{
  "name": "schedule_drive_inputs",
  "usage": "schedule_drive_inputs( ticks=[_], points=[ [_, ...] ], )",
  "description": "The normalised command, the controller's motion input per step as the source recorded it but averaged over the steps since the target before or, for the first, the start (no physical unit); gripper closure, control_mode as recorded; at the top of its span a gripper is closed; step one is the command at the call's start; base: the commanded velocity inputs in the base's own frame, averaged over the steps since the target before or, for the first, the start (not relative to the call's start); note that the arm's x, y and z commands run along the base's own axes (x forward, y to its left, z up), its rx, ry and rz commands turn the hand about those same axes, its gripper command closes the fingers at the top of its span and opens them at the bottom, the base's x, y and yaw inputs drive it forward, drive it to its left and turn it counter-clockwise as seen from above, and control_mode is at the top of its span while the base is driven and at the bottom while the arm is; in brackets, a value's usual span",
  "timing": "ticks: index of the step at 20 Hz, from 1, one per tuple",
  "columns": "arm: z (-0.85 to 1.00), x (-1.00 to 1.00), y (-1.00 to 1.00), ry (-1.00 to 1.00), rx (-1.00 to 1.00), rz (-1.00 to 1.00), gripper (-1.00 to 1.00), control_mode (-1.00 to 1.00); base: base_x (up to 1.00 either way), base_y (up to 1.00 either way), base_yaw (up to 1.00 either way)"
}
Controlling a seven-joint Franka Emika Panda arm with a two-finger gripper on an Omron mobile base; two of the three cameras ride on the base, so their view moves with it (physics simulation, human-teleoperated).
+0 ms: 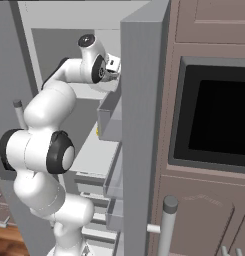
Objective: Retrieve the fish from the fridge and place it on the saucepan with marinade on the stove.
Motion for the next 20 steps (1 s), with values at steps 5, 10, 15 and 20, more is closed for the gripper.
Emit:
schedule_drive_inputs(
  ticks=[5, 10, 15, 20],
  points=[
    [0.00, -0.34, 0.00, -0.01, 0.00, 0.00, 1.00, -1.00, 0.00, 0.00, 0.00],
    [0.00, -0.57, -0.04, -0.05, 0.00, 0.00, 1.00, -1.00, 0.00, 0.00, 0.00],
    [0.00, -0.68, -0.06, -0.04, 0.00, 0.00, 1.00, -1.00, 0.00, 0.00, 0.00],
    [0.08, -0.81, -0.02, -0.01, 0.00, 0.00, 1.00, -1.00, 0.00, 0.00, 0.00]
  ],
)
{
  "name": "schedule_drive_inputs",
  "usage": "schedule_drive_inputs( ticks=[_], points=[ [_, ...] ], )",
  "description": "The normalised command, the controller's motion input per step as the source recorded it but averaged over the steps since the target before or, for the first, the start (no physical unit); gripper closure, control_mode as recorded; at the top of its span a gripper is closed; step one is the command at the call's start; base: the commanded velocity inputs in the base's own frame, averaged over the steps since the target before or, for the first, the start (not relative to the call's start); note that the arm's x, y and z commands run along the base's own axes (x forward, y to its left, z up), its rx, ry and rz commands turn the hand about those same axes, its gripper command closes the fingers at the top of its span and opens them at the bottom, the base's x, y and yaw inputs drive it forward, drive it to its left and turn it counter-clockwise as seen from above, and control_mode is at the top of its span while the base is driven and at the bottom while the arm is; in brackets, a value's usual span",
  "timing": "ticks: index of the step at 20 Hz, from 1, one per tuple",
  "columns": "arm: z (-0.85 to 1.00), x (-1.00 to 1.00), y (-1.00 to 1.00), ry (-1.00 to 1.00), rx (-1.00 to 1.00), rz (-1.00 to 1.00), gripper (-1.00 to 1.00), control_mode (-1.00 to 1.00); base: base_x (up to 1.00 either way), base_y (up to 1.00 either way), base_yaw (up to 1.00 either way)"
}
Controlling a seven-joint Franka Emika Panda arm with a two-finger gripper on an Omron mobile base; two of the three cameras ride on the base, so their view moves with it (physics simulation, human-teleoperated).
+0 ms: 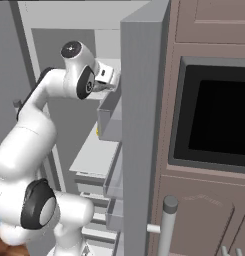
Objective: Retrieve the fish from the fridge and place it on the saucepan with marinade on the stove.
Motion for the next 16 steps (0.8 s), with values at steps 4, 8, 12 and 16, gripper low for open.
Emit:
schedule_drive_inputs(
  ticks=[4, 8, 12, 16],
  points=[
    [0.17, -0.95, 0.00, 0.00, 0.00, 0.00, 1.00, -1.00, 0.00, 0.00, 0.00],
    [0.22, -1.00, 0.00, 0.00, 0.00, 0.00, 1.00, -1.00, 0.00, 0.00, 0.00],
    [0.13, -1.00, 0.00, 0.03, 0.00, 0.00, 1.00, -1.00, 0.00, 0.00, 0.00],
    [0.01, -1.00, 0.01, 0.09, -0.02, 0.00, 1.00, -1.00, 0.00, 0.00, 0.00]
  ],
)
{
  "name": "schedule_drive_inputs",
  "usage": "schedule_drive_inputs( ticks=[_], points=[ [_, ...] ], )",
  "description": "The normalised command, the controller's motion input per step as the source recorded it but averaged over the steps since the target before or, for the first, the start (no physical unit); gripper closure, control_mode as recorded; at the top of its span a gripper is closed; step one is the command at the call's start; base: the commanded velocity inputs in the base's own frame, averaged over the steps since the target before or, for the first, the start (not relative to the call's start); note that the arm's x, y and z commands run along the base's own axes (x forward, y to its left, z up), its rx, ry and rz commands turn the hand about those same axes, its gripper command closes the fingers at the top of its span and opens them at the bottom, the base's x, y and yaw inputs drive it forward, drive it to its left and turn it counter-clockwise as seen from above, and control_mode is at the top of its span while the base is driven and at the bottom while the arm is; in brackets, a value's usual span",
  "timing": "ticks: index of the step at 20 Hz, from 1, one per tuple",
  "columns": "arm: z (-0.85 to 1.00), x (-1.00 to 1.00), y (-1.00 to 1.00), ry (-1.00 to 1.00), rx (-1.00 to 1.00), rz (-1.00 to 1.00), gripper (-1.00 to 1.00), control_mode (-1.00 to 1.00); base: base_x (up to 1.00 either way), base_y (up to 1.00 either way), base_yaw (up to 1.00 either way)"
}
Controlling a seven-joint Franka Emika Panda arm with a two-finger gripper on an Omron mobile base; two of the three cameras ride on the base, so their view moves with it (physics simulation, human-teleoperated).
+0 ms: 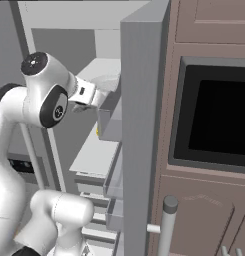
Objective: Retrieve the fish from the fridge and place it on the saucepan with marinade on the stove.
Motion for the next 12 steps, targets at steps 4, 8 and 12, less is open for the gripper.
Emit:
schedule_drive_inputs(
  ticks=[4, 8, 12],
  points=[
    [0.00, -0.98, 0.00, 0.13, -0.01, 0.00, 1.00, -1.00, 0.00, 0.00, 0.00],
    [0.00, -0.59, 0.11, 0.12, -0.02, 0.00, 1.00, -1.00, 0.00, 0.00, 0.00],
    [0.00, -0.05, 0.17, 0.13, 0.00, 0.03, 1.00, -1.00, 0.00, 0.00, 0.00]
  ],
)
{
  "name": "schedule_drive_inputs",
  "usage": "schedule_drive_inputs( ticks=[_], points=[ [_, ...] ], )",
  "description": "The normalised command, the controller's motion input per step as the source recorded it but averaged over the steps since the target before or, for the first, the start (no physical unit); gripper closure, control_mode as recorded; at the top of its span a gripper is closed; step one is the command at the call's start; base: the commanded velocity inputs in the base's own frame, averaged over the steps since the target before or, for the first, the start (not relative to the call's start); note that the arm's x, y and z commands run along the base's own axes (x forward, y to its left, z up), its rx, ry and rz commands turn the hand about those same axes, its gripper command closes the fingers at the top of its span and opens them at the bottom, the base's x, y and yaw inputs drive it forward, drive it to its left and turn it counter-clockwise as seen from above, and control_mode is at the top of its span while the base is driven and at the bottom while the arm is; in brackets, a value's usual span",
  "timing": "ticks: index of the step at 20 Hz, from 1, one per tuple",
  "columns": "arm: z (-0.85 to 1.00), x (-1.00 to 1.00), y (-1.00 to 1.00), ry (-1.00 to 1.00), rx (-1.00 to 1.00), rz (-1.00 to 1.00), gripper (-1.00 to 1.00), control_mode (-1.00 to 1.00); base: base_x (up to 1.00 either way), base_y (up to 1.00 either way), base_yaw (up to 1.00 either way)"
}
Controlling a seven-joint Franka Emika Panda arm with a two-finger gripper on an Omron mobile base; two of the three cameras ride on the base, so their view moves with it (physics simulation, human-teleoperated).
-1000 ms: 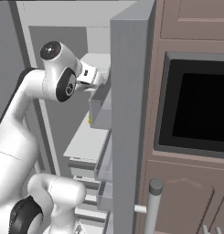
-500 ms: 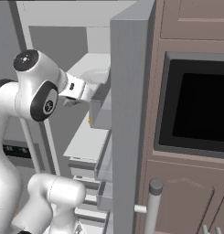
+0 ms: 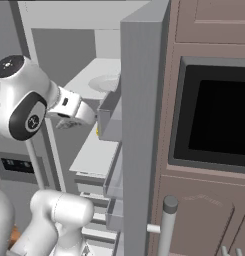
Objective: Retrieve the fish from the fridge and place it on the saucepan with marinade on the stove.
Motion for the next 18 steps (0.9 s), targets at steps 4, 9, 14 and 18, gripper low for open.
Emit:
schedule_drive_inputs(
  ticks=[4, 9, 14, 18],
  points=[
    [0.00, 0.00, 0.04, 0.13, 0.00, 0.11, 1.00, -1.00, 0.00, 0.00, 0.00],
    [-0.03, -0.28, 0.09, 0.09, 0.00, 0.06, 1.00, -1.00, 0.00, 0.00, 0.00],
    [0.00, -0.51, 0.10, 0.01, 0.00, 0.00, 1.00, -1.00, 0.00, 0.00, 0.00],
    [0.00, -0.39, 0.00, 0.02, 0.00, 0.00, 1.00, -1.00, 0.00, 0.00, 0.00]
  ],
)
